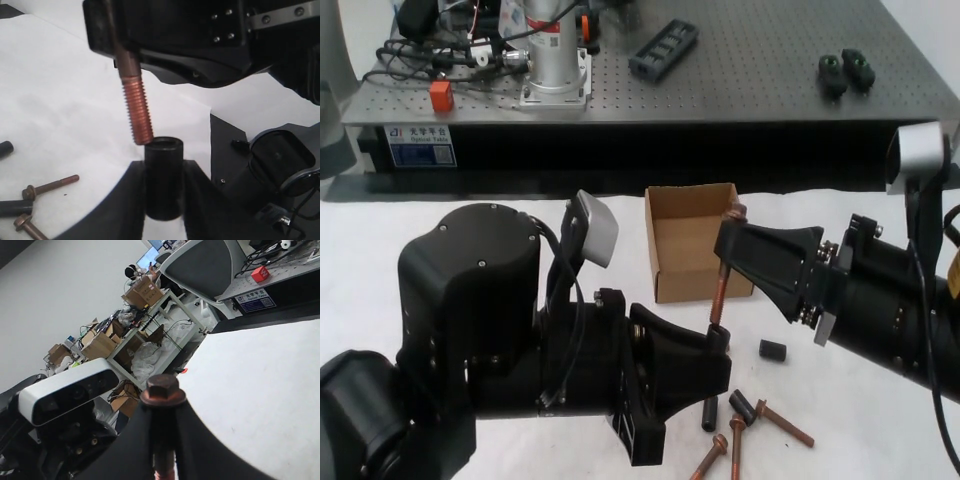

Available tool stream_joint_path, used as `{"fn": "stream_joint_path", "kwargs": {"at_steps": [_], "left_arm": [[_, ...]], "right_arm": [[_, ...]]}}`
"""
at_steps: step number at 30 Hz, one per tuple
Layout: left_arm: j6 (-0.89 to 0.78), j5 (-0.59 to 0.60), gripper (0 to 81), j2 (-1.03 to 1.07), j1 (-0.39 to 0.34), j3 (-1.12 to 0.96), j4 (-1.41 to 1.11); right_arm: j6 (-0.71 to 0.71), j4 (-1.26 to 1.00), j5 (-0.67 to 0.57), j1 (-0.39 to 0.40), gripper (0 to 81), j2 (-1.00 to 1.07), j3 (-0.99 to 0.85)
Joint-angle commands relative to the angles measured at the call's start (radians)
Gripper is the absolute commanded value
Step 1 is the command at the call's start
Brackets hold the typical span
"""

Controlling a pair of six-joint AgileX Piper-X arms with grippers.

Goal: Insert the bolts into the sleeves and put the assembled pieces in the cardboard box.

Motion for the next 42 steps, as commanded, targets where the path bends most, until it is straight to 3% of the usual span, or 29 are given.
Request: {"fn": "stream_joint_path", "kwargs": {"at_steps": [1,13,32,40,42], "left_arm": [[-0.023,0.006,0.7,-0.008,-0.001,-0.006,-0.020],[-0.022,0.006,0.7,-0.008,-0.001,-0.006,-0.015],[-0.013,-0.081,0.7,-0.008,-0.001,-0.006,-0.011],[0.123,-0.080,0.7,-0.008,-0.001,-0.006,-0.011],[0.166,-0.080,0.7,-0.008,-0.001,-0.006,-0.011]], "right_arm": [[-0.042,-0.014,-0.019,0.006,4.4,-0.002,-0.002],[-0.049,-0.069,0.032,0.006,4.4,-0.002,-0.002],[-0.041,0.028,-0.052,0.006,4.4,-0.002,-0.002],[-0.041,0.095,-0.111,0.006,4.2,-0.002,-0.002],[-0.045,0.110,-0.111,0.010,0.4,-0.002,-0.002]]}}
